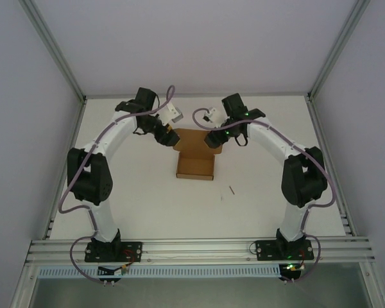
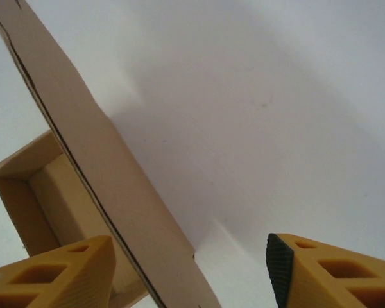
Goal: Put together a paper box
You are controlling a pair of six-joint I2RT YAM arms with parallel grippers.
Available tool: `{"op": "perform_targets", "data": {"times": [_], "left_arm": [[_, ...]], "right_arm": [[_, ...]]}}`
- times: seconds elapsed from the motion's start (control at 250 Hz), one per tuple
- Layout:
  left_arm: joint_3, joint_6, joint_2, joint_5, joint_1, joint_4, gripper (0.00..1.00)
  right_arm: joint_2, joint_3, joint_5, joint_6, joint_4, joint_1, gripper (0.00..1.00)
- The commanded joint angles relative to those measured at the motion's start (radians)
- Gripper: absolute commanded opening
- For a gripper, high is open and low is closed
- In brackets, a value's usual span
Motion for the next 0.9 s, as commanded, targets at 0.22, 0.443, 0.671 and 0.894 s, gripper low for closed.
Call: {"op": "perform_targets", "data": {"times": [0.22, 0.443, 0.671, 0.894], "left_arm": [[0.102, 0.145, 0.076, -0.013, -0.026, -0.134, 0.52], [0.157, 0.203, 0.125, -0.031, -0.042, -0.18, 0.48], [0.208, 0.243, 0.168, -0.056, -0.064, -0.211, 0.43], [0.204, 0.259, 0.166, -0.076, -0.071, -0.205, 0.17]], "right_arm": [[-0.003, 0.035, -0.017, -0.071, -0.122, -0.015, 0.43], [0.024, 0.07, 0.005, -0.115, -0.196, -0.017, 0.38], [0.033, 0.081, -0.017, -0.169, -0.237, -0.024, 0.34], [0.049, 0.1, -0.04, -0.209, -0.281, -0.038, 0.22]]}}
